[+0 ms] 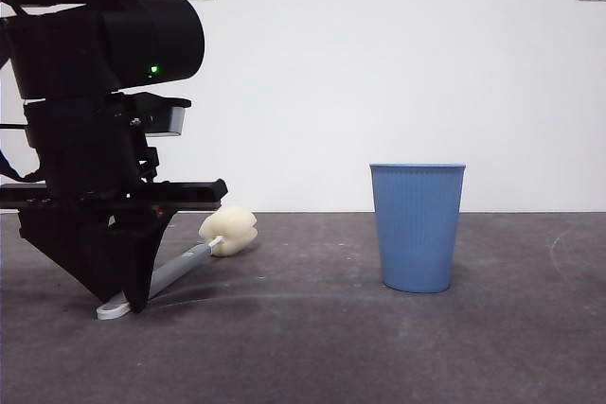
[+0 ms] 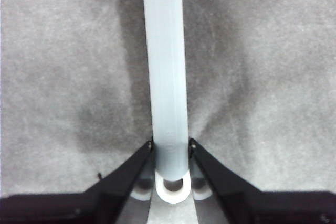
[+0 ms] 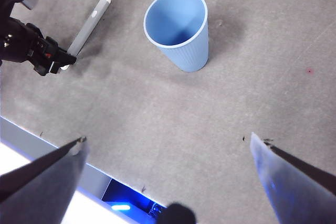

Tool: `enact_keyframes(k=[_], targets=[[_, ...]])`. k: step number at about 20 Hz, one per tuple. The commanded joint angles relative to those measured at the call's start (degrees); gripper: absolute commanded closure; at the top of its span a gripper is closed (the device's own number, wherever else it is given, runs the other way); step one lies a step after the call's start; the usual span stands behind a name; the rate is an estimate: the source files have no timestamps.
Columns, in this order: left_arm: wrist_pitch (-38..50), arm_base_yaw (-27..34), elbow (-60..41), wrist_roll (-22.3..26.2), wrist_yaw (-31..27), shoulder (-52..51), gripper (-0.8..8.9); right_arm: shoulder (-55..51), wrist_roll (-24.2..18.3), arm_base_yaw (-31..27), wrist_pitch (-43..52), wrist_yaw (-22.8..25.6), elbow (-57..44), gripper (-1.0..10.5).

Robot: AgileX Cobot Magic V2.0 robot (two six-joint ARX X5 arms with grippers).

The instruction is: Pick up the cup brush,pick up the cup,insert the brush into the cup,clean the cup,put the cup brush back,put the cup back to the fixed position on the table

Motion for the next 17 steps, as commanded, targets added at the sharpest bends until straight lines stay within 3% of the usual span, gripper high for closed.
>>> enact_keyframes(k=[1, 7, 12, 13, 16, 17], targets=[[-1.6, 0.0, -0.5, 0.1, -0.3, -0.3, 7.6, -0.1, 0.4, 0.1, 0.4, -0.1, 0.1, 3.8], [-1.6, 0.1, 0.0, 0.1, -0.3, -3.7, 7.6, -0.1, 0.6, 0.1, 0.3, -0.1, 0.1, 3.8], [-4.7, 0.1, 3.2, 1.7, 0.0, -4.3, 7.62, 0.5, 3.4, 0.1, 0.4, -0.1, 0.0, 3.8], [-6.1, 0.1, 4.3, 2.9, 0.8, -4.3, 8.1, 1.1, 3.4, 0.1, 0.5, -0.2, 0.0, 3.8], [-6.6, 0.1, 6.3, 5.2, 4.5, -5.8, 8.22, 2.8, 3.3, 0.6, 6.4, -6.6, -3.0, 3.8], [-6.6, 0.0, 6.3, 5.6, 4.5, -7.1, 8.22, 3.1, 3.4, 0.9, 9.4, -6.7, -5.3, 3.8]])
